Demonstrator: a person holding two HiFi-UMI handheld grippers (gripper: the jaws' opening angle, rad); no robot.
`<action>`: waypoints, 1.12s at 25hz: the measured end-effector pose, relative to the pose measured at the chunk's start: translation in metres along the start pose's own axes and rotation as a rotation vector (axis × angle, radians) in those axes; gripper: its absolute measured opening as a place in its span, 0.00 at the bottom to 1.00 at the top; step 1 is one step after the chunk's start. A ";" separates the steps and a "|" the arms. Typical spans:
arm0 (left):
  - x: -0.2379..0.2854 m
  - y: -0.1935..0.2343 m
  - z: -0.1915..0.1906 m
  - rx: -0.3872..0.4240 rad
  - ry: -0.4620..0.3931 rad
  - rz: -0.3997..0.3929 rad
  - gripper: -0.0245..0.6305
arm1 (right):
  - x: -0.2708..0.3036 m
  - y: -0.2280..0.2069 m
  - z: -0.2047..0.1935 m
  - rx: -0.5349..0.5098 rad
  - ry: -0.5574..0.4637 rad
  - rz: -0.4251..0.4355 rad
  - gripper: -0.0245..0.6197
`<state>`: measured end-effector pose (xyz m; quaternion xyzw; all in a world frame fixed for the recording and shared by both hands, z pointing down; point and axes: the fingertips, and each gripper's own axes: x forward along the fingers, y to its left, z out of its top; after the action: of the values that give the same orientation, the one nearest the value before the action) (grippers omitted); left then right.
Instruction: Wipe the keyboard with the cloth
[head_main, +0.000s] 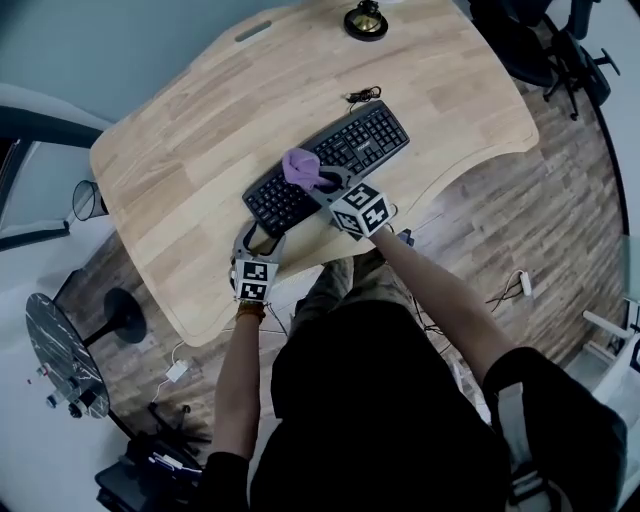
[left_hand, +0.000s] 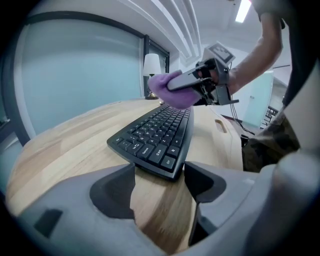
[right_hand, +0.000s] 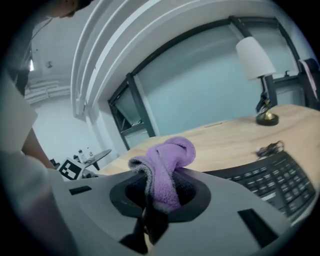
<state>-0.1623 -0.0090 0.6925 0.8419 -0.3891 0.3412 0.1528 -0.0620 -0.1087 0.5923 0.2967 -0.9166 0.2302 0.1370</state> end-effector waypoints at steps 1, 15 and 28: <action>0.000 0.000 0.001 0.003 -0.004 0.000 0.53 | -0.020 -0.027 0.007 -0.014 -0.008 -0.050 0.14; 0.001 -0.002 -0.001 0.006 -0.008 0.008 0.52 | -0.140 -0.230 -0.025 -0.033 0.187 -0.445 0.14; 0.005 -0.005 -0.004 0.006 -0.024 -0.004 0.52 | -0.119 -0.211 -0.043 -0.061 0.216 -0.480 0.14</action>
<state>-0.1579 -0.0063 0.6993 0.8471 -0.3883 0.3321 0.1461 0.1648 -0.1810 0.6544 0.4751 -0.8066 0.1936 0.2938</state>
